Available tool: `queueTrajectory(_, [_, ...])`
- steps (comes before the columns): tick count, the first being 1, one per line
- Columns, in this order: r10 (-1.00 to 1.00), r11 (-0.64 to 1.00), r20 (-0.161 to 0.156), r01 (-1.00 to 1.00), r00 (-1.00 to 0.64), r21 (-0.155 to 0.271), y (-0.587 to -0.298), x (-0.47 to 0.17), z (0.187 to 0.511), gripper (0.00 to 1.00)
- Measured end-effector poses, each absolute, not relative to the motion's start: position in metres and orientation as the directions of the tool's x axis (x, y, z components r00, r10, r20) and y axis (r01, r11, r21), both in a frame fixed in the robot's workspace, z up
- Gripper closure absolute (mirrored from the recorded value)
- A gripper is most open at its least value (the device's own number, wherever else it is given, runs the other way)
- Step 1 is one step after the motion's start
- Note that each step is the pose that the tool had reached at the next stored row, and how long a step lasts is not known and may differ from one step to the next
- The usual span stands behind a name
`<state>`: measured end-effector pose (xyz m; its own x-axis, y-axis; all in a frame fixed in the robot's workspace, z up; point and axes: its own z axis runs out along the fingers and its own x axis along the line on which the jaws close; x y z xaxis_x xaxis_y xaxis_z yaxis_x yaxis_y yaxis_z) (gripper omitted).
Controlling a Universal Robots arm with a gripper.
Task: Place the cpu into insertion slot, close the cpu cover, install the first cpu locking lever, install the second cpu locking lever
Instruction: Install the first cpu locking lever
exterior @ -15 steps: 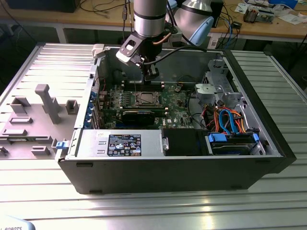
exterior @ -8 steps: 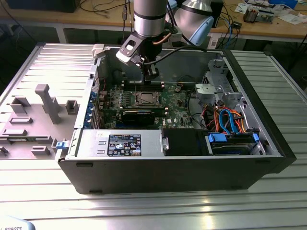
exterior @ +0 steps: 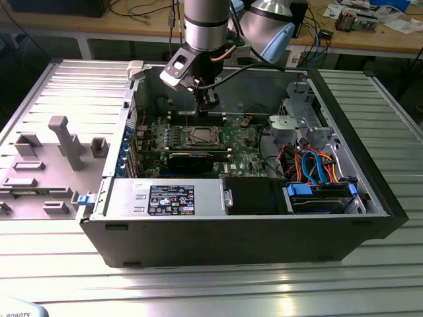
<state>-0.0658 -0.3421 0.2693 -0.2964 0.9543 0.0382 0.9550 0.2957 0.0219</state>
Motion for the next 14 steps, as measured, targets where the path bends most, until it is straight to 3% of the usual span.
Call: queueTrajectory(14, [0.908,0.416,0.038,0.909,-0.417,0.022,-0.3422,-0.0674,0.2694,0.89])
